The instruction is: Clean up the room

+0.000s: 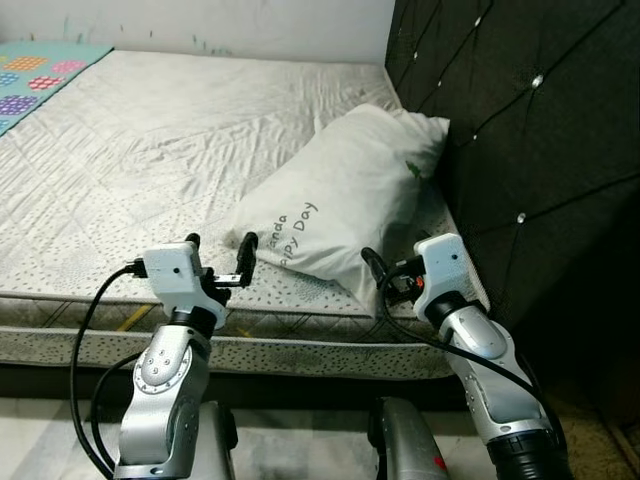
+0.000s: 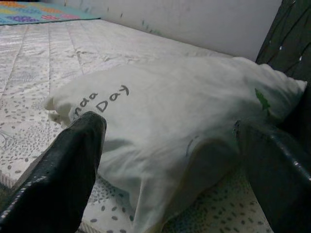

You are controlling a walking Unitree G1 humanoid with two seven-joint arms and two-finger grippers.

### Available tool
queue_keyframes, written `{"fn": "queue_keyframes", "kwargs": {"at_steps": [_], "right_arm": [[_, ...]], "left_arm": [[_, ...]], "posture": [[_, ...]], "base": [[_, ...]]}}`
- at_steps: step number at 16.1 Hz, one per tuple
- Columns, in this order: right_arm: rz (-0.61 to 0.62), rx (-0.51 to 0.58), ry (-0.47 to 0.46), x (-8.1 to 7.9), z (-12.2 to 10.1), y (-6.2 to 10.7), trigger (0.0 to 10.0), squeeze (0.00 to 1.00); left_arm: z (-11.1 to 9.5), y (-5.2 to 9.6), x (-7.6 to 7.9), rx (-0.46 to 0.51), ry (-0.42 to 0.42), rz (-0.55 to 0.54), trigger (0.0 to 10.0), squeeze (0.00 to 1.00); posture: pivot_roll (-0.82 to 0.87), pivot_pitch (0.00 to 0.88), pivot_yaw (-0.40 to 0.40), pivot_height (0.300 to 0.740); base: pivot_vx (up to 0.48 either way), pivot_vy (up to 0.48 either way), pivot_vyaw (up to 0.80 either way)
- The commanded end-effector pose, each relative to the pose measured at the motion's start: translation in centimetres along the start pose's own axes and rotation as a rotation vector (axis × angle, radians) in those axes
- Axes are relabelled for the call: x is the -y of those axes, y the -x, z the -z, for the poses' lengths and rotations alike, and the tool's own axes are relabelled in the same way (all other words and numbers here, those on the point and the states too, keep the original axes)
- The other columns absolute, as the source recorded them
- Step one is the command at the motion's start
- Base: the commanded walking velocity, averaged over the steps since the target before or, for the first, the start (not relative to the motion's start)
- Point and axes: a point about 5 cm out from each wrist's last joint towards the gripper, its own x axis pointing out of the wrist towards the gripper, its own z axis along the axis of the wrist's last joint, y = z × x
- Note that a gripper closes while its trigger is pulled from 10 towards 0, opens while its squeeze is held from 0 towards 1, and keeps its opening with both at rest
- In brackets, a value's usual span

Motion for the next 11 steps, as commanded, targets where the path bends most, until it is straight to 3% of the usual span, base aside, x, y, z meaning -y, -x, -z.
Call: {"fn": "queue_keyframes", "kwargs": {"at_steps": [1,11], "right_arm": [[-0.004,0.024,0.007,0.12,-0.57,-0.13,10.0,0.00],[-0.010,0.024,0.013,0.09,-0.58,-0.27,10.0,0.00]], "left_arm": [[-0.36,-0.18,0.33,0.017,0.001,0.021,10.0,0.00],[-0.16,-0.04,0.34,0.008,-0.008,0.017,10.0,0.00]], "posture": [[-0.17,0.000,-0.026,0.533],[-0.17,0.000,-0.030,0.533]], "base": [[0.341,0.000,0.00],[0.342,0.000,0.00]]}}
